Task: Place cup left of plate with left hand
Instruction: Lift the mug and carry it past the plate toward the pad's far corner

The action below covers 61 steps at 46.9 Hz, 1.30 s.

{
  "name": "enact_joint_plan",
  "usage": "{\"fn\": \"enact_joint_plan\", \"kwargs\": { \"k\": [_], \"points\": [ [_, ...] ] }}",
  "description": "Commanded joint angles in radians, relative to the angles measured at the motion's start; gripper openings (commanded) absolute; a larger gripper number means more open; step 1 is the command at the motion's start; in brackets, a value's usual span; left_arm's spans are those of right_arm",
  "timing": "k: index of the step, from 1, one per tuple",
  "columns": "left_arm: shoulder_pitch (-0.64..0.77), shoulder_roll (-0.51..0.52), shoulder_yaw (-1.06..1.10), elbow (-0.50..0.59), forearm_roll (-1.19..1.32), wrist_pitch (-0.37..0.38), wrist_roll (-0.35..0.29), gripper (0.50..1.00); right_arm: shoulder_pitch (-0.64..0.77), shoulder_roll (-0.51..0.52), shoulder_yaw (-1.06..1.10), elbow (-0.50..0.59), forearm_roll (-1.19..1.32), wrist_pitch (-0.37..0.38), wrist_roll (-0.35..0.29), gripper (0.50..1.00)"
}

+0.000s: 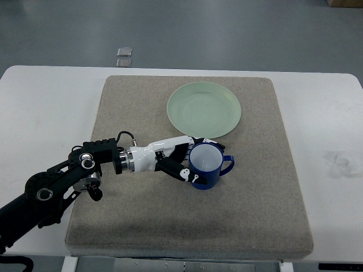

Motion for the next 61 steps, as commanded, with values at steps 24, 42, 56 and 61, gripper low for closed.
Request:
{"fn": "enact_joint_plan", "kwargs": {
  "k": [24, 42, 56, 61],
  "points": [
    [-0.001, 0.0, -0.018, -0.007, -0.007, 0.0, -0.001, 0.668, 0.0, 0.0, 0.0, 0.0, 0.0, 0.0, 0.0, 0.932],
    [-0.018, 0.029, -0.2, -0.013, -0.02, 0.0, -0.024, 0.621, 0.0, 0.0, 0.0, 0.0, 0.0, -0.002, 0.0, 0.932],
    [-0.02, 0.123, -0.337, 0.033, -0.079, 0.0, -0.024, 0.5, 0.0, 0.0, 0.0, 0.0, 0.0, 0.0, 0.0, 0.932],
    [-0.021, 0.146, -0.34, 0.087, -0.089, 0.0, -0.031, 0.5, 0.0, 0.0, 0.0, 0.0, 0.0, 0.0, 0.0, 0.932]
  ]
}}
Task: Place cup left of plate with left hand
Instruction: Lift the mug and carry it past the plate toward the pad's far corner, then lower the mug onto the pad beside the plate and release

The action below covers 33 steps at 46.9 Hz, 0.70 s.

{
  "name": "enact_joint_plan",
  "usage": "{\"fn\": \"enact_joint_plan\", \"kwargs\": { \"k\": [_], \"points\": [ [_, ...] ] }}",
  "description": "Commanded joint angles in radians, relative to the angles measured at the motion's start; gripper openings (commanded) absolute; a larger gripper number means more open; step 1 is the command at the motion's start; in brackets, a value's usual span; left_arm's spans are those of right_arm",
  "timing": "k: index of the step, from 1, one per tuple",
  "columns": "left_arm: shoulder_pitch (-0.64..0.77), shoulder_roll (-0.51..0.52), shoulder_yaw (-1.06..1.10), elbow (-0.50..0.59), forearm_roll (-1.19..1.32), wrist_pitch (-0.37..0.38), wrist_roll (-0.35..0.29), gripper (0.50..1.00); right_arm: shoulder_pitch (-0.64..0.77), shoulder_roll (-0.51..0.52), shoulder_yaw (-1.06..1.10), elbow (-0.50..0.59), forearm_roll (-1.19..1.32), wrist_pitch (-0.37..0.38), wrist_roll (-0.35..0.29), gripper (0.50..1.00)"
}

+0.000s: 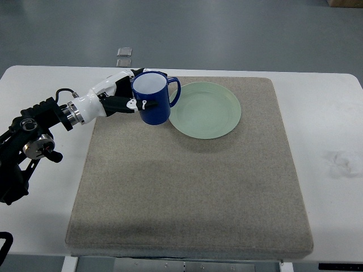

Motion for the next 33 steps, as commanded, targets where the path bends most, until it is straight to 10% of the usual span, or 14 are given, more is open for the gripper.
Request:
{"fn": "enact_joint_plan", "kwargs": {
  "k": [1, 33],
  "points": [
    [-0.001, 0.013, -0.006, 0.046, -0.005, 0.0, -0.007, 0.5, 0.0, 0.0, 0.0, 0.0, 0.0, 0.0, 0.0, 0.932],
    [0.0, 0.064, -0.011, 0.169, 0.011, 0.031, -0.152, 0.5, 0.0, 0.0, 0.0, 0.0, 0.0, 0.0, 0.0, 0.932]
  ]
}}
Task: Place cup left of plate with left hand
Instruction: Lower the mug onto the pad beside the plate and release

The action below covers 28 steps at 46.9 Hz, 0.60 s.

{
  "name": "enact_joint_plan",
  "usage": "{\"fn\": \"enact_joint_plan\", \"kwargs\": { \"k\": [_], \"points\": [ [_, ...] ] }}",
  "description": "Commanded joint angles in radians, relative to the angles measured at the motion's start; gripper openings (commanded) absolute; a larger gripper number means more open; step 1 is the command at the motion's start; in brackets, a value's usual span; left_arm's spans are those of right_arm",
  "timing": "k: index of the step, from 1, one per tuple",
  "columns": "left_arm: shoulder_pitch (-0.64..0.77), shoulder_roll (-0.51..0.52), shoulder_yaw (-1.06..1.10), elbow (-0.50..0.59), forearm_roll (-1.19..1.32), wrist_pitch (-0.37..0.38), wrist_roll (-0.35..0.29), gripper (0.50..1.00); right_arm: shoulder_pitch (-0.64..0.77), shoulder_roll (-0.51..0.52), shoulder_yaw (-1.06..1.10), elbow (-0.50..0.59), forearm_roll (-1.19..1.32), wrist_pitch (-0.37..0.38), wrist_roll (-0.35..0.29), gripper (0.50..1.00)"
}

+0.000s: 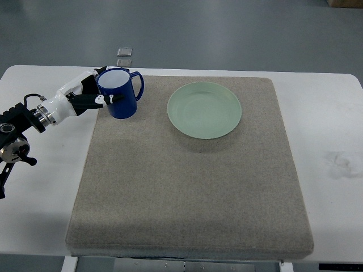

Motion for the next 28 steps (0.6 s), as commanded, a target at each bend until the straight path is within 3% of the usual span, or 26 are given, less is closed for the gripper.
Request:
{"fn": "enact_joint_plan", "kwargs": {
  "k": [1, 16, 22, 25, 28],
  "points": [
    [0.0, 0.001, 0.0, 0.009, 0.0, 0.039, -0.01, 0.5, 0.0, 0.0, 0.0, 0.0, 0.0, 0.0, 0.0, 0.932],
    [0.005, -0.018, 0.017, 0.069, -0.001, 0.203, -0.011, 0.5, 0.0, 0.0, 0.0, 0.0, 0.0, 0.0, 0.0, 0.932],
    [0.006, -0.036, 0.023, 0.086, -0.001, 0.225, -0.011, 0.5, 0.0, 0.0, 0.0, 0.0, 0.0, 0.0, 0.0, 0.932],
    [0.006, -0.045, 0.023, 0.095, -0.006, 0.231, -0.01, 0.548, 0.0, 0.0, 0.0, 0.0, 0.0, 0.0, 0.0, 0.932],
    [0.008, -0.055, 0.025, 0.104, -0.006, 0.231, -0.011, 0.651, 0.0, 0.0, 0.0, 0.0, 0.0, 0.0, 0.0, 0.932]
  ]
}}
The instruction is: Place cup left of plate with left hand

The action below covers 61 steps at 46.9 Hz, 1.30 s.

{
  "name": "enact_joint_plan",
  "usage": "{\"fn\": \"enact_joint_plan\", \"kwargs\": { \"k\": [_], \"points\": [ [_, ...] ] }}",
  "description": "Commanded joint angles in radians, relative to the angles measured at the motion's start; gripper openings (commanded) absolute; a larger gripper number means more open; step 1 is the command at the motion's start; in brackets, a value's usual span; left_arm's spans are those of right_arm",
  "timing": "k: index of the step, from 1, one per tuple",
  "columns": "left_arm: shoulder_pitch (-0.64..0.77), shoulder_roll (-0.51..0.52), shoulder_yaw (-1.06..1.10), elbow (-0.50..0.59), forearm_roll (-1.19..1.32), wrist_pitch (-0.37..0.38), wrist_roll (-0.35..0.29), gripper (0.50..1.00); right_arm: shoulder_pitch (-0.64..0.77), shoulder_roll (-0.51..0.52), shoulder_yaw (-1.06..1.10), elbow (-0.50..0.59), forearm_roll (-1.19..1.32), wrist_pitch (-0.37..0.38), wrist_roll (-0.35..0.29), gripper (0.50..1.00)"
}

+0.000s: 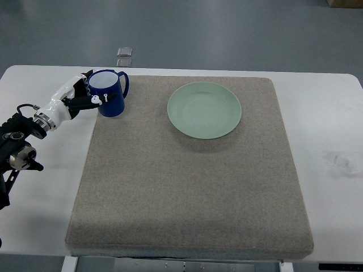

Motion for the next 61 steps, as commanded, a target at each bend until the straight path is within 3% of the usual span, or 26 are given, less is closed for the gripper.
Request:
{"fn": "enact_joint_plan", "kwargs": {
  "k": [1, 13, 20, 30, 47, 61],
  "points": [
    [0.001, -0.01, 0.006, 0.009, -0.003, 0.001, 0.0, 0.675, 0.0, 0.0, 0.0, 0.0, 0.0, 0.0, 0.0, 0.932],
    [0.009, -0.01, 0.041, 0.02, -0.012, -0.002, 0.0, 0.936, 0.0, 0.0, 0.0, 0.0, 0.0, 0.0, 0.0, 0.932],
    [0.009, -0.008, 0.041, 0.026, -0.037, -0.011, 0.001, 0.996, 0.0, 0.0, 0.0, 0.0, 0.0, 0.0, 0.0, 0.932],
    [0.005, 0.001, 0.04, 0.016, -0.066, -0.024, 0.001, 0.996, 0.0, 0.0, 0.0, 0.0, 0.0, 0.0, 0.0, 0.932],
    [-0.063, 0.121, 0.041, 0.016, -0.241, -0.143, 0.004, 0.996, 0.0, 0.0, 0.0, 0.0, 0.0, 0.0, 0.0, 0.932],
    [-0.146, 0.176, 0.034, 0.031, -0.282, -0.131, 0.004, 0.999, 0.0, 0.0, 0.0, 0.0, 0.0, 0.0, 0.0, 0.932]
  ]
}}
